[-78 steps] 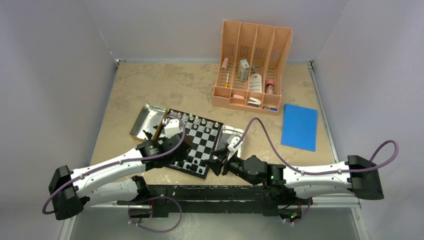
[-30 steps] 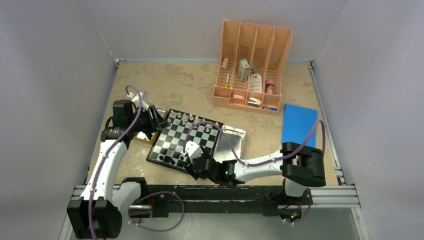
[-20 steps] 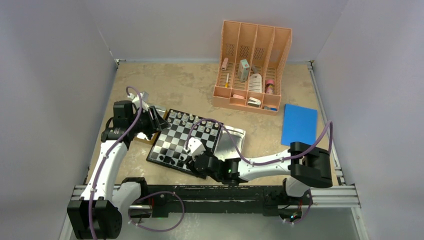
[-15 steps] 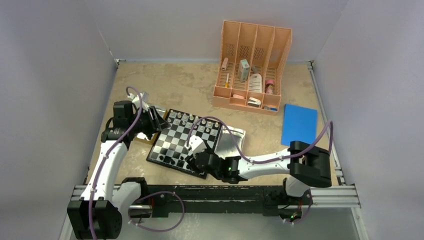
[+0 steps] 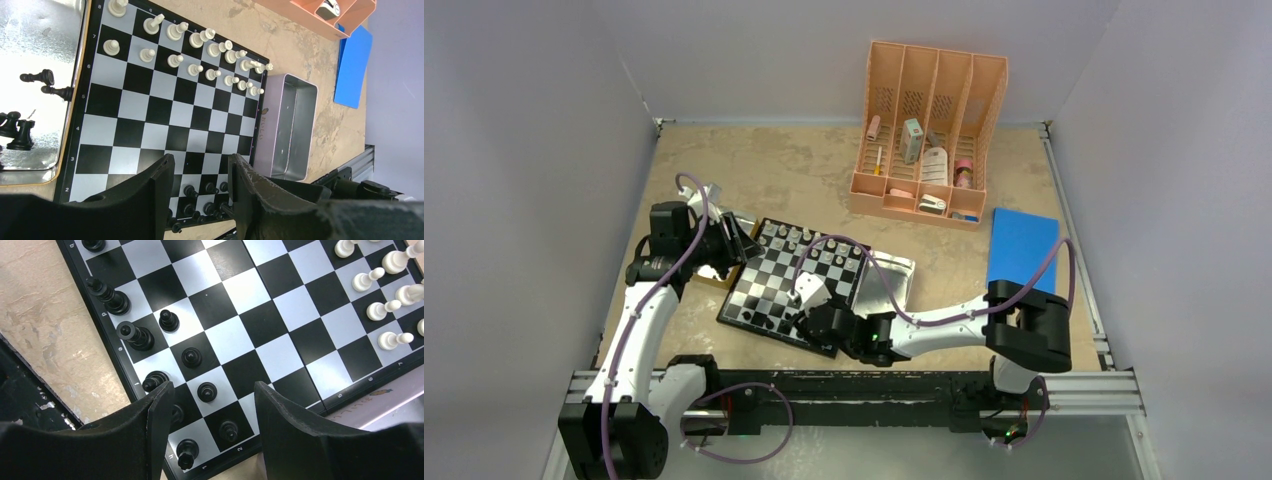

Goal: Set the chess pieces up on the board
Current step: Adjust the chess piece on the chessboard.

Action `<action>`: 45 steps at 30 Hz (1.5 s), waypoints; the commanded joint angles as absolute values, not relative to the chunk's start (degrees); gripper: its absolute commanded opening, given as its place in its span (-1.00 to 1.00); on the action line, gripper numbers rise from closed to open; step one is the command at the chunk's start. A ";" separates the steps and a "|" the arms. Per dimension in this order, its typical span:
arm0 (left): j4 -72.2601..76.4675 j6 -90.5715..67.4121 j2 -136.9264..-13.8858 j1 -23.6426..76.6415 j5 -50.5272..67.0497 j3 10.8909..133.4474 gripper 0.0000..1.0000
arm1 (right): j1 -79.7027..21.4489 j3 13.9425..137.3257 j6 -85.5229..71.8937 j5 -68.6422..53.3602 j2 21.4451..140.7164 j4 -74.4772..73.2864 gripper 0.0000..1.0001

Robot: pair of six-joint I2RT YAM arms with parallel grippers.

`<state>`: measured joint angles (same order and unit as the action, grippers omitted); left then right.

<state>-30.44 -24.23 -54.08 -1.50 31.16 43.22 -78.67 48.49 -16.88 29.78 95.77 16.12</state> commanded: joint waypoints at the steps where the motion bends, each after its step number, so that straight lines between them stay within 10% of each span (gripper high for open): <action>1: -27.70 -22.59 -53.25 -1.86 31.73 43.42 -0.13 | -78.53 51.42 -17.33 28.85 96.01 17.30 0.25; 45: -30.23 -23.56 -52.74 -1.85 24.02 45.31 -0.14 | -78.05 54.84 -17.71 32.47 91.49 13.18 0.25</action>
<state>-30.63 -24.23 -53.21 -1.50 28.64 43.22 -78.35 52.34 -16.91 29.26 96.75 14.61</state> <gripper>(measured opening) 0.434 0.624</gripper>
